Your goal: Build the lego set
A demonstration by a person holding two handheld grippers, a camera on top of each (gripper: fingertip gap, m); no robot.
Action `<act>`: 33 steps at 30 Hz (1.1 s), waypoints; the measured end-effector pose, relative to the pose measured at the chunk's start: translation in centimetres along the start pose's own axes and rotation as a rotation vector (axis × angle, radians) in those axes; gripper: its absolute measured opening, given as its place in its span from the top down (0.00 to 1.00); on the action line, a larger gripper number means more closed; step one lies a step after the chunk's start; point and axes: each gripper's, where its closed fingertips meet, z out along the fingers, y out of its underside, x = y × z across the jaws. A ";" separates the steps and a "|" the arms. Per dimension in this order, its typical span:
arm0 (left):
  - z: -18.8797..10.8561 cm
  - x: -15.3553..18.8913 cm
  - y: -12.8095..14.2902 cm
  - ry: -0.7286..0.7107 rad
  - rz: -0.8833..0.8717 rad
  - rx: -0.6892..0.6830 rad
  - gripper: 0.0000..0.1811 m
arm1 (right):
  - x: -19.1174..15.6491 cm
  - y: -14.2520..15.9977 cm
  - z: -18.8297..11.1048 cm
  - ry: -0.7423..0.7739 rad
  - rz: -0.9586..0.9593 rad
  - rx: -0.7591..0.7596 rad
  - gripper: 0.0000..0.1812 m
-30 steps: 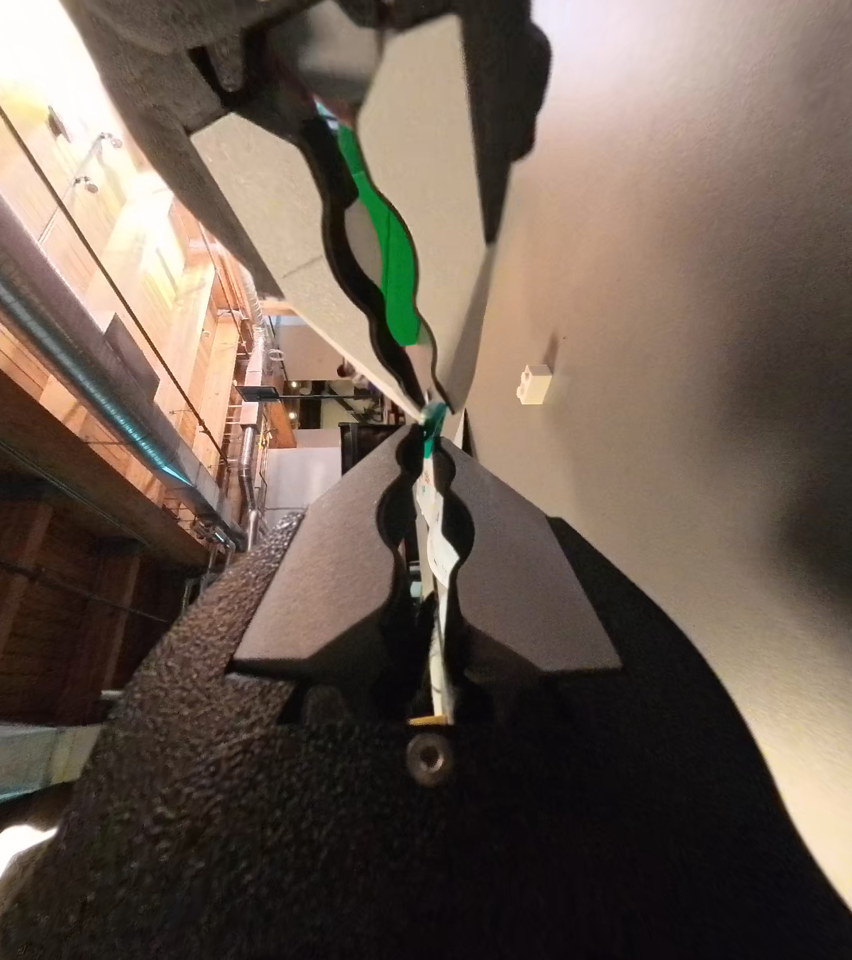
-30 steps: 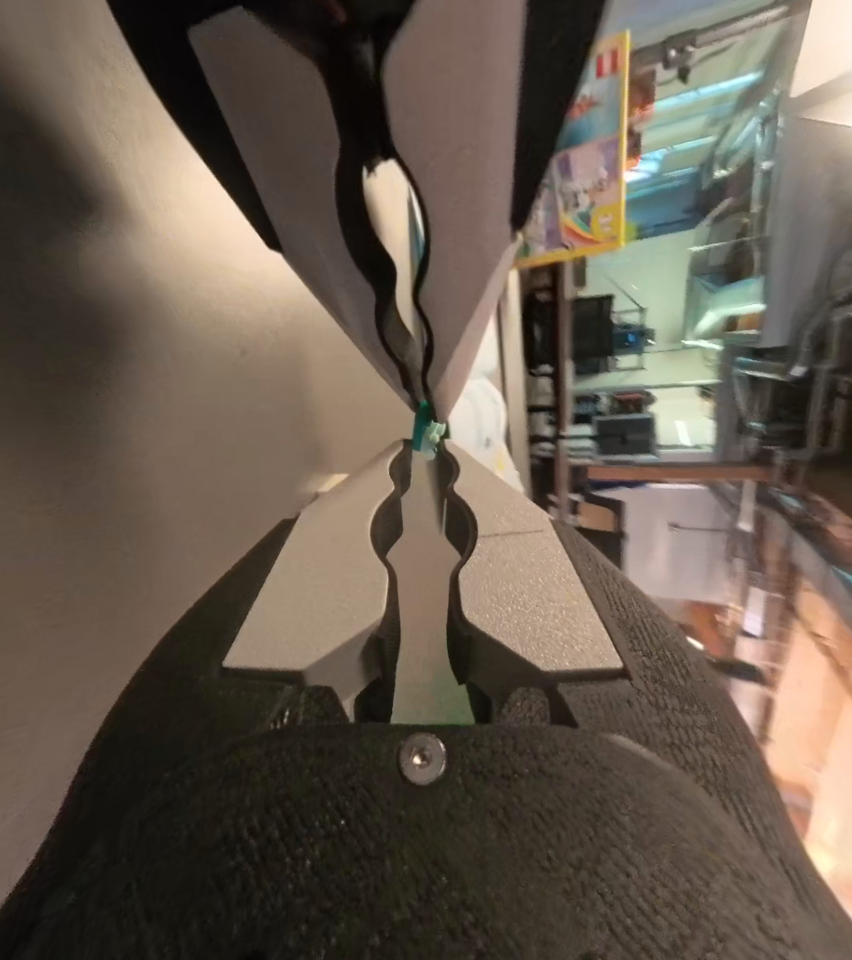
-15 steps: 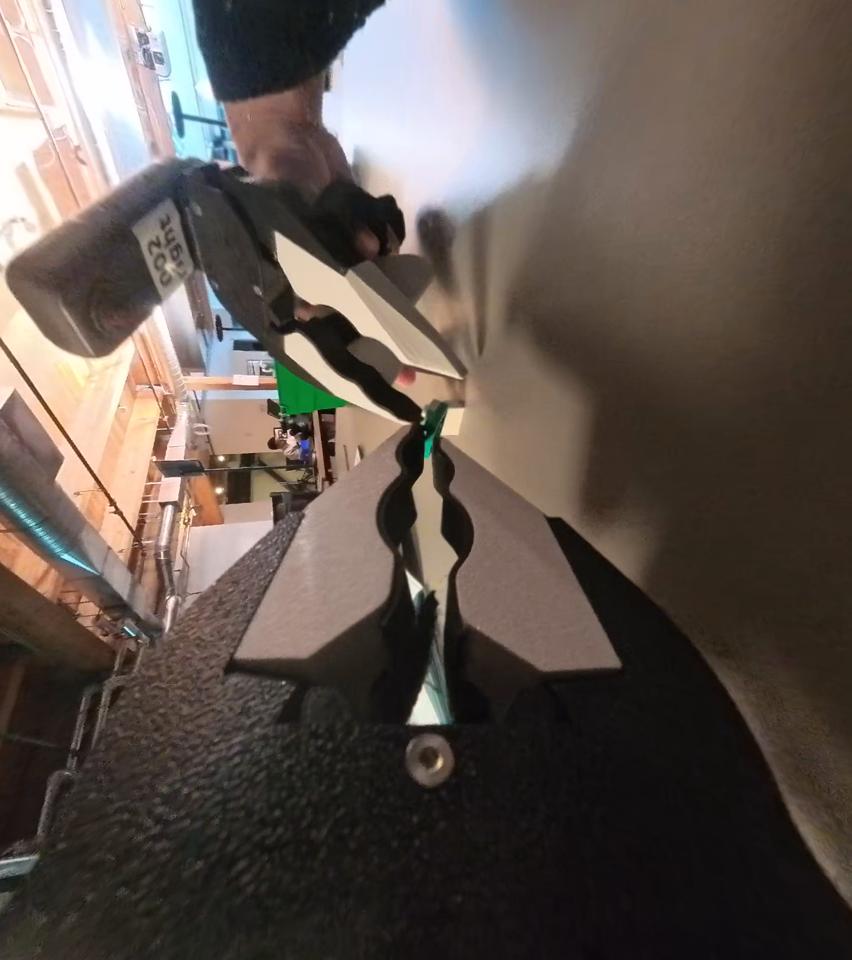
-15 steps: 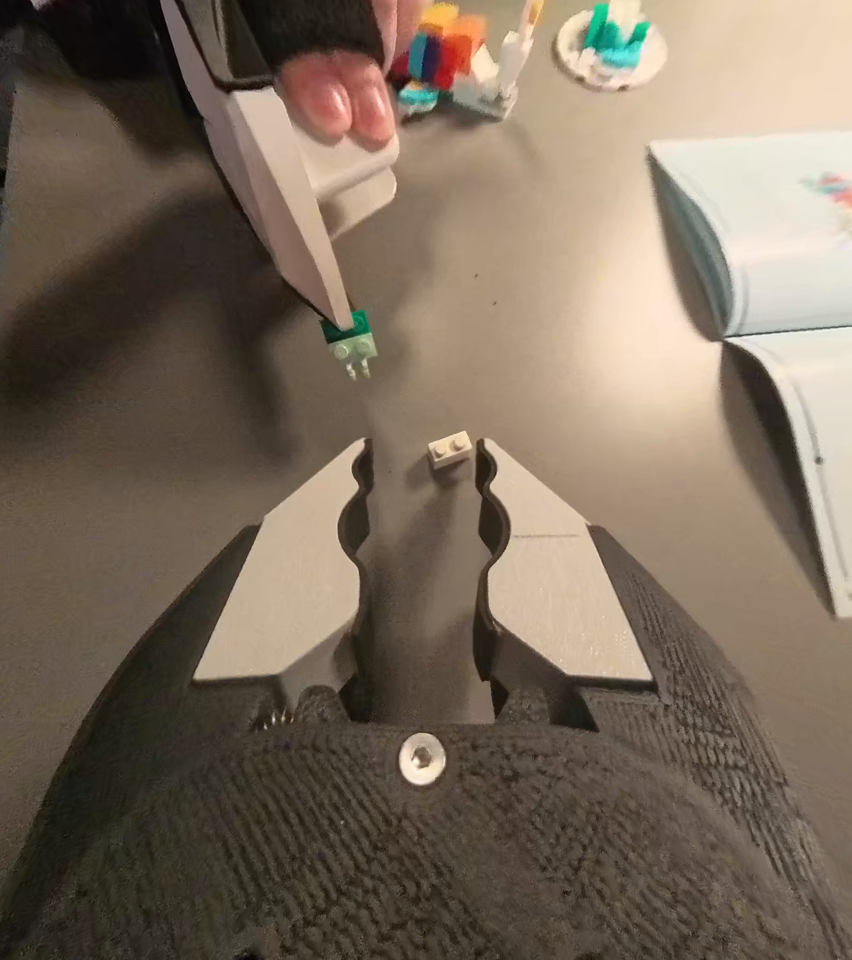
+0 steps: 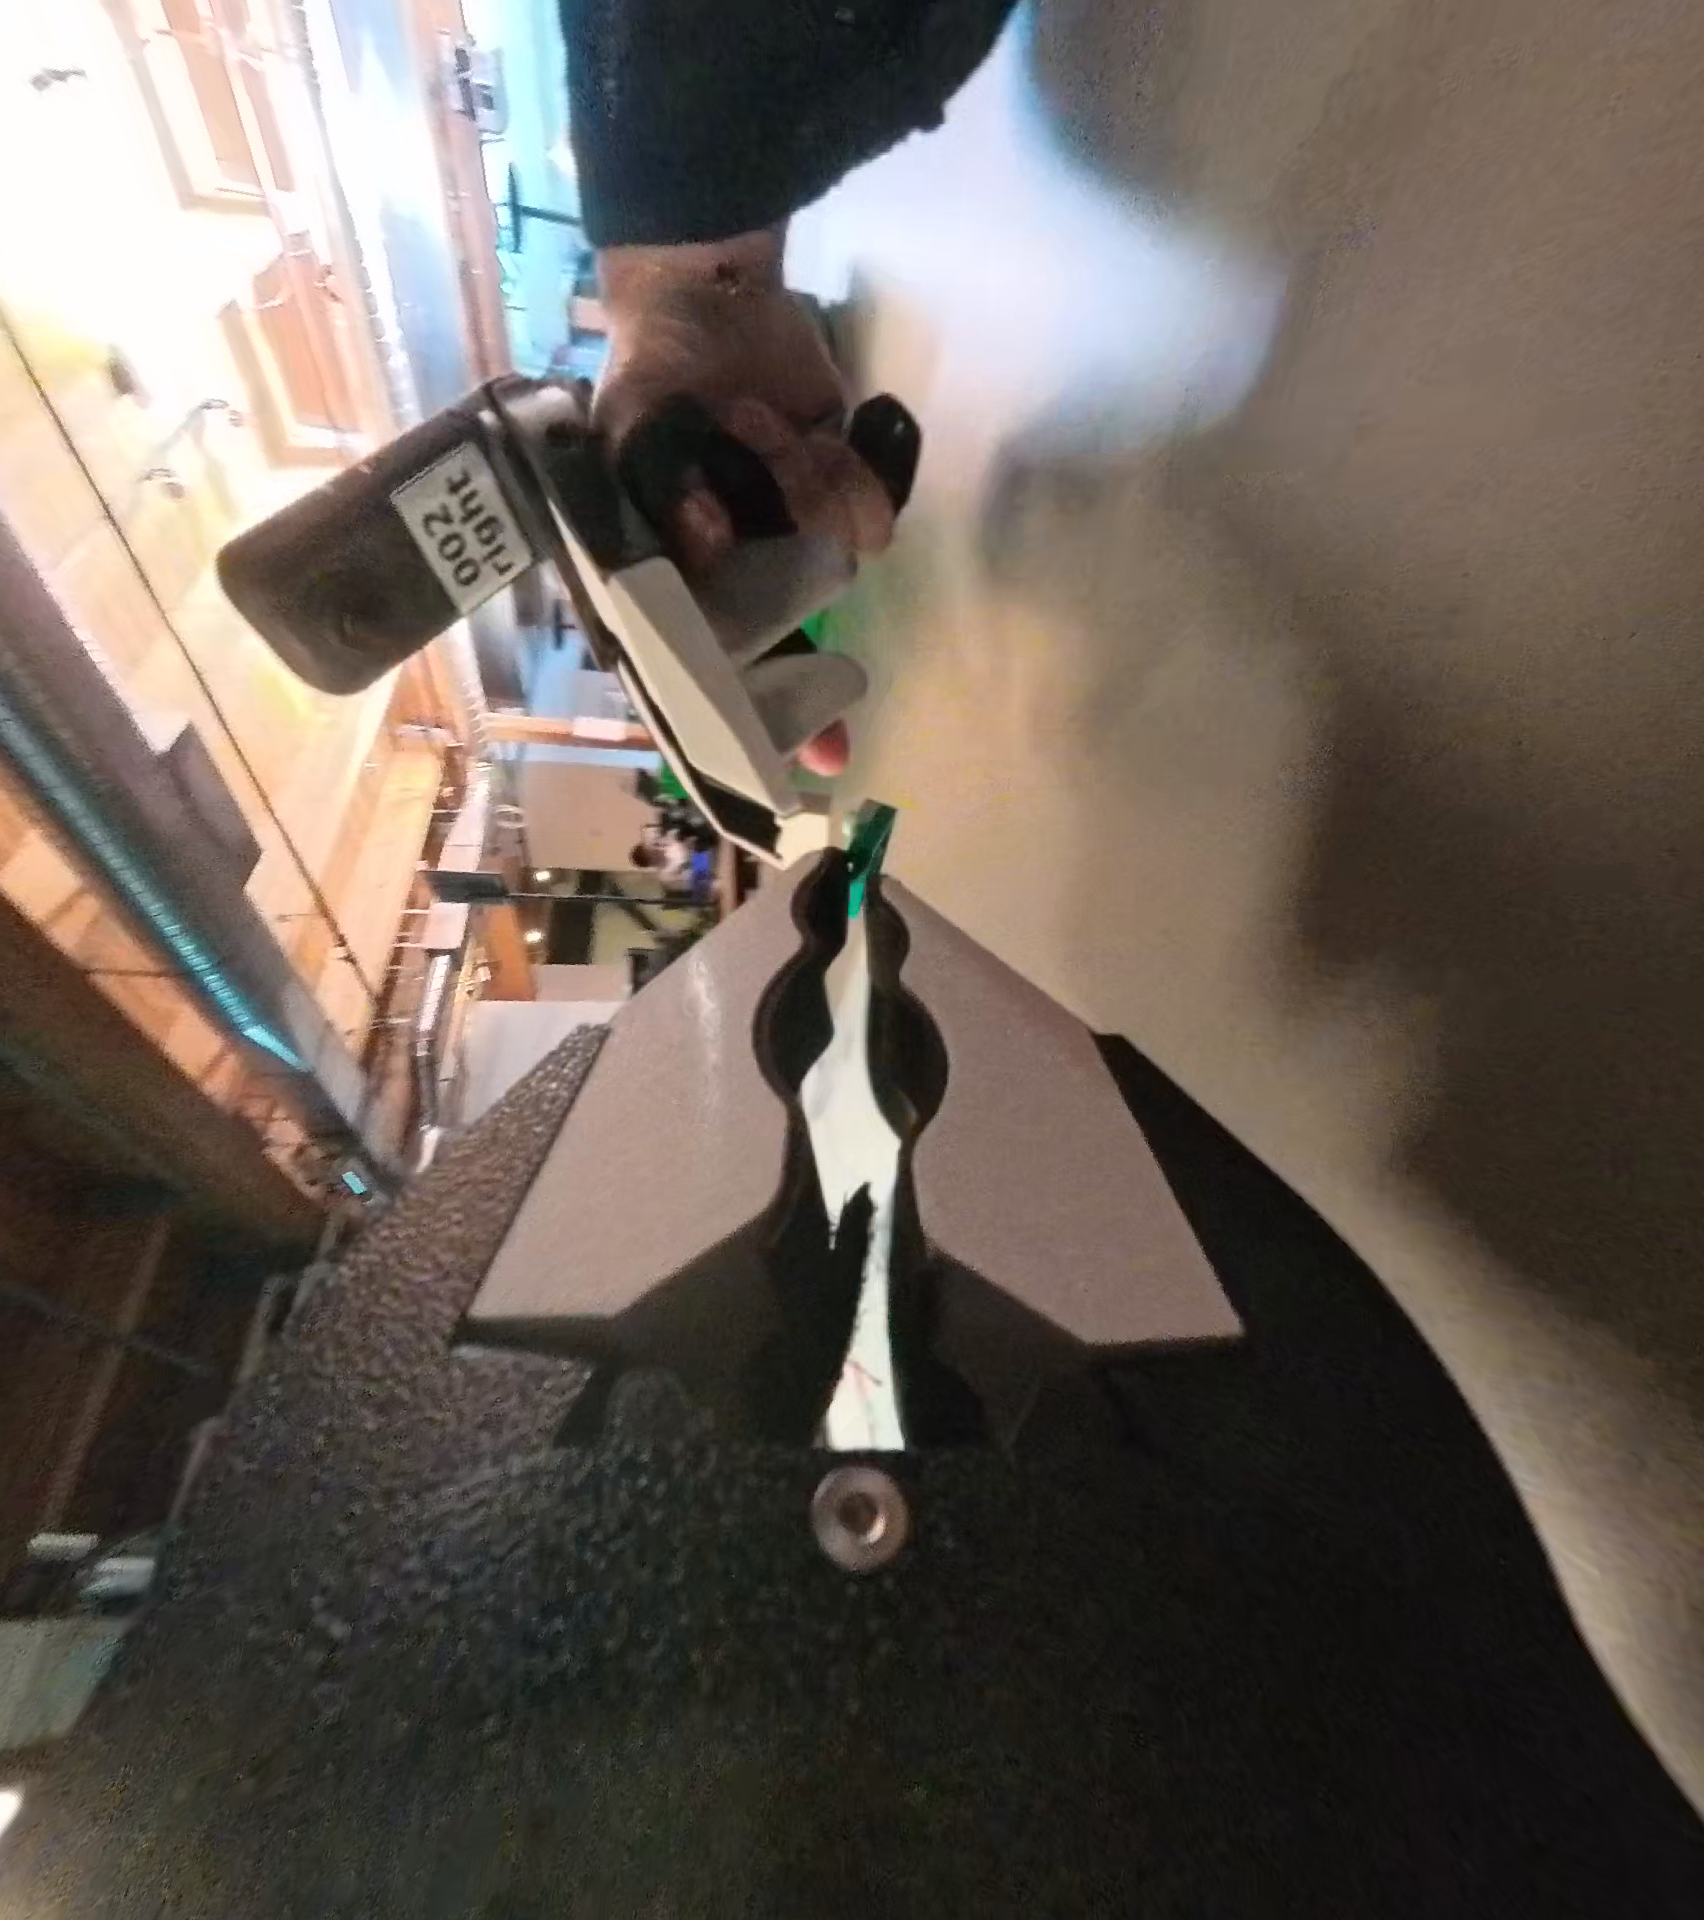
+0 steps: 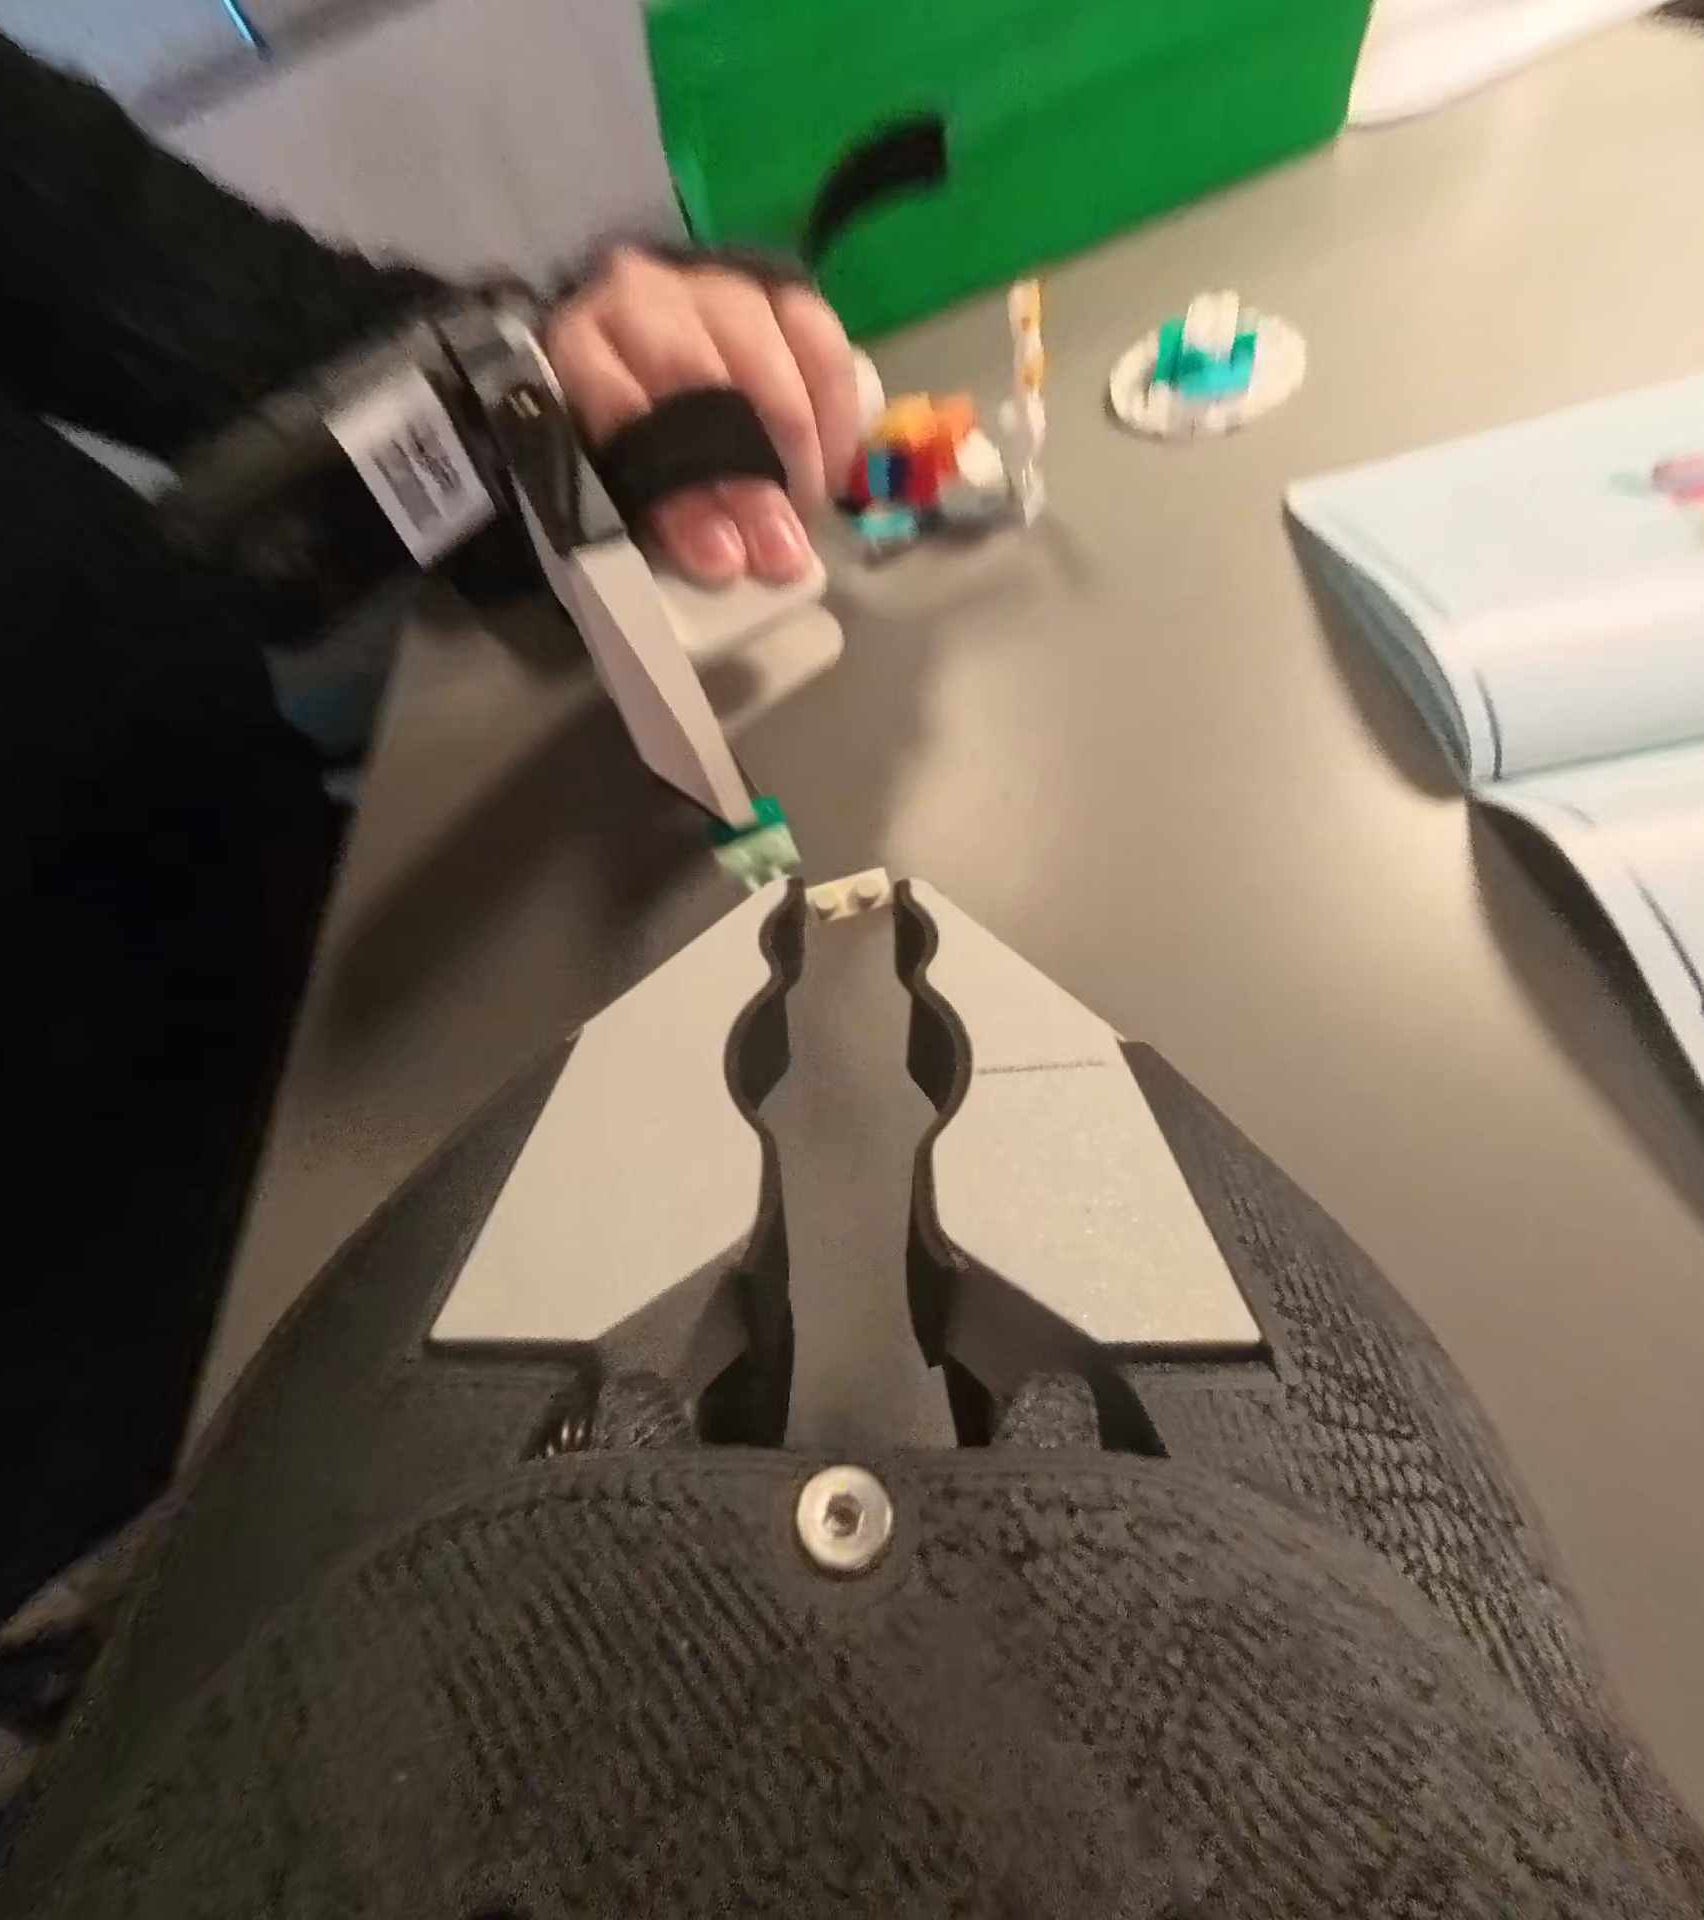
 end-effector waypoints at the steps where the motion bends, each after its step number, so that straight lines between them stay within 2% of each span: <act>1: -0.1 -0.5 0.0 -0.032 0.008 -0.004 1.00 | -0.6 -0.9 -0.1 -0.017 -0.006 0.030 0.91; 7: -0.6 -2.6 -0.4 -0.151 0.010 -0.003 1.00 | -3.1 -2.8 0.5 -0.032 -0.099 -0.015 0.91; 13: -0.9 -3.4 -0.5 -0.196 0.016 0.001 1.00 | -2.9 -3.6 0.5 0.040 -0.196 -0.065 0.91; 21: -1.3 -4.5 -0.9 -0.265 0.024 0.006 1.00 | -3.7 -4.7 0.3 0.018 -0.193 -0.026 0.91; 33: -1.3 -4.8 -0.7 -0.281 0.015 0.005 1.00 | -3.7 -4.9 0.4 0.027 -0.202 -0.034 0.90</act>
